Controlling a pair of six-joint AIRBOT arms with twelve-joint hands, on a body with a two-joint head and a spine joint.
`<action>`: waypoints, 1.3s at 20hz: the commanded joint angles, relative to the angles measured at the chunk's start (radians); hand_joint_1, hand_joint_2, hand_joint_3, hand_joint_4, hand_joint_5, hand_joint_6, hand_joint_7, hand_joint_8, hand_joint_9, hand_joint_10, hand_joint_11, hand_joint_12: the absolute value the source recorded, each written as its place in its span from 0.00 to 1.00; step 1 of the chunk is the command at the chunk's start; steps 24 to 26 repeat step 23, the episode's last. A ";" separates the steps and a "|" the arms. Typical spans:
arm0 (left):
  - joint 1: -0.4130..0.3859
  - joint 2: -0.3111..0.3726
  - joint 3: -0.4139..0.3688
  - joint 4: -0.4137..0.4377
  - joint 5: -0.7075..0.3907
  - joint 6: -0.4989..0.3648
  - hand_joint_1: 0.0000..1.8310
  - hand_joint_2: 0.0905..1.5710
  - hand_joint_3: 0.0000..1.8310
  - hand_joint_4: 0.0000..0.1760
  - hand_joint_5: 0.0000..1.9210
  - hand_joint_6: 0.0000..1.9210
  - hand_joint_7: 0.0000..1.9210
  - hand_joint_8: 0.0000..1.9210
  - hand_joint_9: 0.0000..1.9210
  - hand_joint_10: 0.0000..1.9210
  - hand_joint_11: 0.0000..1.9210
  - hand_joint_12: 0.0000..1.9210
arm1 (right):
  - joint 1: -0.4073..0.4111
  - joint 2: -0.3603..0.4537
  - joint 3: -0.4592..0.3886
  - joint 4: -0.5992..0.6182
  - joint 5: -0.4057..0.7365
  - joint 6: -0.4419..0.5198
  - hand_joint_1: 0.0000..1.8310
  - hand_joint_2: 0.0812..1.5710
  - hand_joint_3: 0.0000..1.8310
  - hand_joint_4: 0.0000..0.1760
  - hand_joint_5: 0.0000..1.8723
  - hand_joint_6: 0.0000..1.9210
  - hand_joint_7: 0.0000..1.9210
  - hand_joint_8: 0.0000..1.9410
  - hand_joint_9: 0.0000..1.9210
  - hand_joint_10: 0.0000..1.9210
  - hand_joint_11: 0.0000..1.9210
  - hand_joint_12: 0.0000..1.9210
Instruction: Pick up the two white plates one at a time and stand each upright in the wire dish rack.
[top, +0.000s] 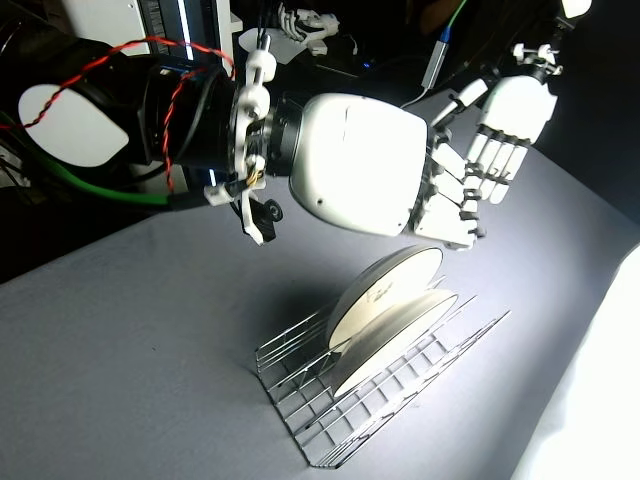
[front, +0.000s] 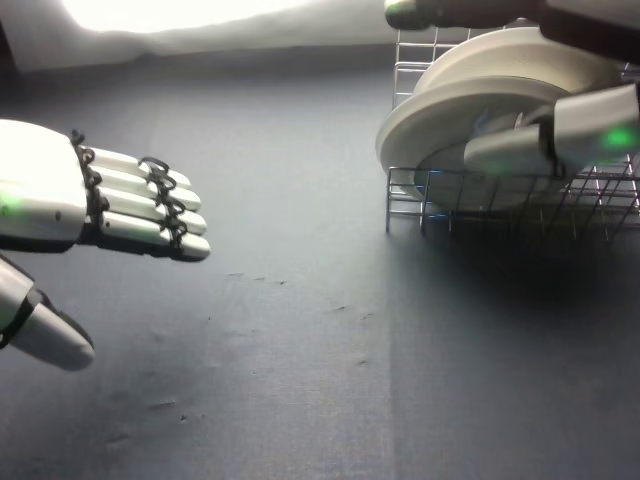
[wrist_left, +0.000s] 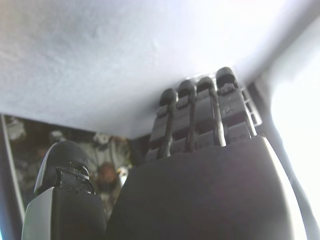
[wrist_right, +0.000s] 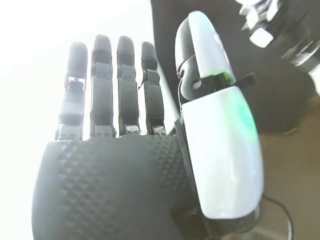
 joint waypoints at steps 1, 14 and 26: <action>-0.007 0.018 -0.001 -0.067 -0.021 0.006 0.00 0.69 0.00 0.00 0.04 0.00 0.03 0.00 0.00 0.00 0.00 0.00 | 0.007 0.005 0.000 -0.019 0.144 0.003 0.53 0.62 0.00 0.00 0.06 0.00 0.05 0.00 0.03 0.00 0.00 0.14; -0.129 0.098 -0.143 -0.011 -0.035 0.078 0.00 0.74 0.00 0.00 0.26 0.01 0.29 0.00 0.25 0.01 0.13 0.12 | -0.016 -0.008 0.001 -0.476 0.352 -0.022 0.24 0.79 0.00 0.00 0.37 0.03 0.40 0.03 0.35 0.05 0.04 0.63; -0.139 0.111 -0.139 0.006 -0.037 0.077 0.20 0.96 0.00 0.00 0.46 0.98 0.54 1.00 0.55 1.00 0.56 1.00 | -0.022 -0.004 0.001 -0.489 0.364 -0.050 0.21 0.94 0.01 0.00 0.57 1.00 0.61 1.00 0.64 1.00 0.67 1.00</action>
